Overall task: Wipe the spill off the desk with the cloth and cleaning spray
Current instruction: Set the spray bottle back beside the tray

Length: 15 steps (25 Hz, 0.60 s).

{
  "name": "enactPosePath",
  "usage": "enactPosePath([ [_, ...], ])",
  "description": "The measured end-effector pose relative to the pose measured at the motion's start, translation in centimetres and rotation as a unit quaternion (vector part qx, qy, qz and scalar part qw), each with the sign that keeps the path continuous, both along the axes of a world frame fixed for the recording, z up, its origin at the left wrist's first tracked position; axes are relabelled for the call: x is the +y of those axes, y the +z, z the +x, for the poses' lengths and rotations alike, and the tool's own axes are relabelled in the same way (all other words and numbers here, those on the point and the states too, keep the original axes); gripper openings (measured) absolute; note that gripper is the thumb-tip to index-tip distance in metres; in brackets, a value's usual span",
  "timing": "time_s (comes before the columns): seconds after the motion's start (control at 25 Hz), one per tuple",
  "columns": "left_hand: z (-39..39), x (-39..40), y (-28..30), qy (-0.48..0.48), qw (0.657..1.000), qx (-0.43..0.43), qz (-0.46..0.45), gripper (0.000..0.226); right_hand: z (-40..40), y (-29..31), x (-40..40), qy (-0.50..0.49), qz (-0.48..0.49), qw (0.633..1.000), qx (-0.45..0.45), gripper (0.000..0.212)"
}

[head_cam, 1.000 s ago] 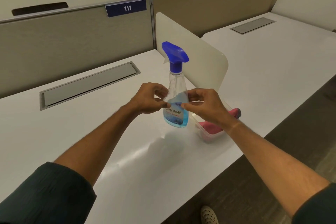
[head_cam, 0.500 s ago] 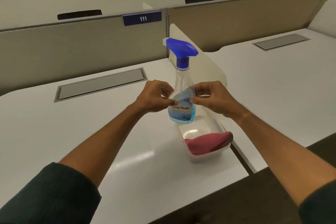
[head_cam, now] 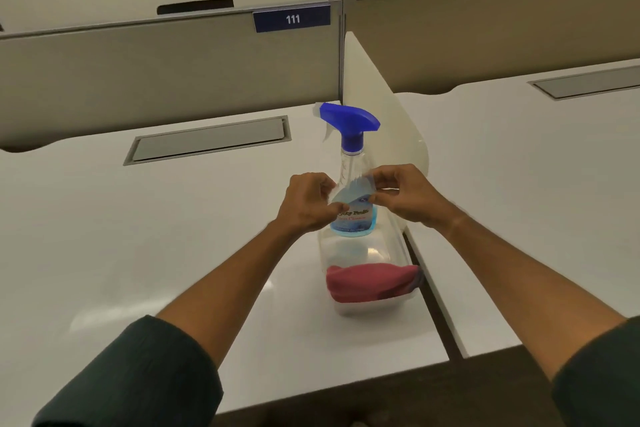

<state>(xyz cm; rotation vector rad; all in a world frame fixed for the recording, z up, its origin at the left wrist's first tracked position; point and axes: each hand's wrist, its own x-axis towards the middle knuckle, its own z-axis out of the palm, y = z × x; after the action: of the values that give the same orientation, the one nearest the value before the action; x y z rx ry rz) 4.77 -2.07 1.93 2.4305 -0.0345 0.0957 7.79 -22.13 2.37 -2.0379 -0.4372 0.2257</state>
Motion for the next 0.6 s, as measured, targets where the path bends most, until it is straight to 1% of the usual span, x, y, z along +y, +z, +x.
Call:
enactPosePath([
  [0.2,-0.4,-0.9,-2.2,0.053,0.998,0.028,-0.004,0.04,0.7,-2.0,0.4,-0.002,-0.017,1.0,0.013,0.038],
  [0.32,-0.3,-1.0,-3.1,0.061,0.997,0.046,-0.004,0.039,0.7,-3.1,0.7,-0.019,-0.016,0.999,0.034,0.04],
  [0.6,-0.4,-0.9,-4.2,0.074,0.994,0.074,-0.026,0.043,0.4,-3.8,0.9,-0.021,-0.028,0.998,0.051,0.041],
])
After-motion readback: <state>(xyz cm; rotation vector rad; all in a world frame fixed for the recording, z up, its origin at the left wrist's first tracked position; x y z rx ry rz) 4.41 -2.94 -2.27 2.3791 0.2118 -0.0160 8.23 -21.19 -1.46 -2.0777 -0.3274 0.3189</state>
